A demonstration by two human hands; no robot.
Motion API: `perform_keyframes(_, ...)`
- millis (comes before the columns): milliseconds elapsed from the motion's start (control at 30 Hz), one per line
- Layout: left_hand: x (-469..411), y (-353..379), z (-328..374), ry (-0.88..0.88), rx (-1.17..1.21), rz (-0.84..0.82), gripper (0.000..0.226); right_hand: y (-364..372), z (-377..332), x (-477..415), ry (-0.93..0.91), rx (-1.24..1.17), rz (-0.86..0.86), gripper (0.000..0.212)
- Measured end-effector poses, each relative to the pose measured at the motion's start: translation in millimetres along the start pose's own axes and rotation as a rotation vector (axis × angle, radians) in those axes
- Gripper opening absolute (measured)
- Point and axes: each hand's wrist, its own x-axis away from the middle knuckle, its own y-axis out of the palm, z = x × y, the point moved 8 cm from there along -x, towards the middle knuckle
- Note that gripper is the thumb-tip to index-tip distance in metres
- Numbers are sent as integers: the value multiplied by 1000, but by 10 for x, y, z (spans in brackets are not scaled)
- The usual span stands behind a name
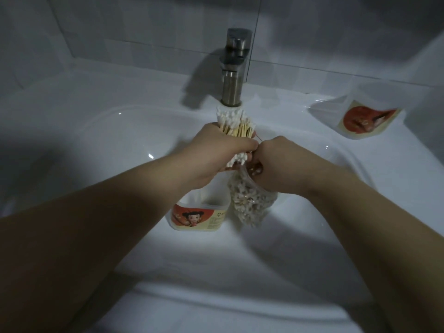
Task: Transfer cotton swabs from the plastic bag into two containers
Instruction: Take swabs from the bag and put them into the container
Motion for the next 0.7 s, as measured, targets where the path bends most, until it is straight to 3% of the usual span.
perform_keyframes(67, -10, -26, 47, 54, -18, 34, 16, 13, -4, -12, -2, 23, -33, 20)
perform_keyframes(200, -18, -89, 142, 137, -18, 104, 23, 23, -80, -19, -63, 45, -72, 30)
perform_keyframes(300, -22, -97, 155, 145, 33, 103, 26, -13, -135, -25, -117, -3, -28, 22)
perform_keyframes(467, 2, -80, 146, 116, 28, 77, 25, 104, -146, -7, -123, -29, -152, 28)
perform_keyframes(700, 10, -62, 124, 106, -4, 82, 25, 57, -168, -42, -154, 83, -64, 20)
